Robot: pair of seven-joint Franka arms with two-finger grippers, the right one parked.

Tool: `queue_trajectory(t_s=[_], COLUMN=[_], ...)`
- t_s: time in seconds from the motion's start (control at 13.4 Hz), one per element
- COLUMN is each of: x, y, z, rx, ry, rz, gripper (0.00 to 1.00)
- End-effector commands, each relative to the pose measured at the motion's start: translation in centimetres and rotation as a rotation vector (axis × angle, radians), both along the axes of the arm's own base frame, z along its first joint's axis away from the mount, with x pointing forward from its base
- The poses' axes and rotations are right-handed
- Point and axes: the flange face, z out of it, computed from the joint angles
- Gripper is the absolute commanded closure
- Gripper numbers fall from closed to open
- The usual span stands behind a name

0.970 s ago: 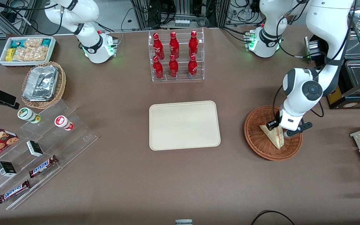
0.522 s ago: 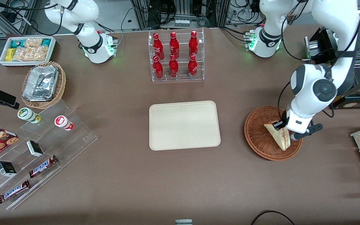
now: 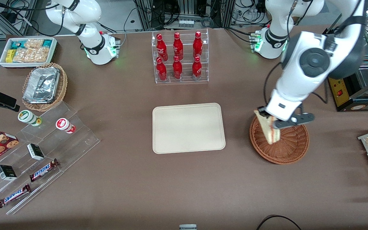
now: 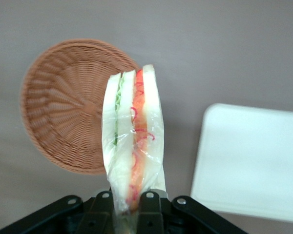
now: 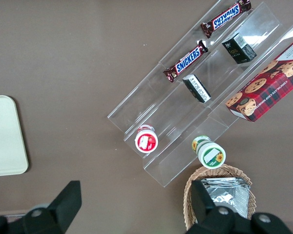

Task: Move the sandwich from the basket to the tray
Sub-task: 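Lift the sandwich and carry it toward the cream tray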

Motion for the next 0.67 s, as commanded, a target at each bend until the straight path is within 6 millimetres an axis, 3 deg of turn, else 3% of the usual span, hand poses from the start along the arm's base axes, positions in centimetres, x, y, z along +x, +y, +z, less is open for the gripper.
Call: queue_trajectory(t_s=[0.0,0.22,0.6], x=[-1.8,-3.9,-5.0], y=[-6.8,-13.6,-21.9], z=[-2.0,-4.8,-10.5], rx=[0.027,0.022,0.009], ry=[0.032,0.051,0.054], rz=[-0.08,-0.181,-0.235], gripper=[1.0,1.0,1.0])
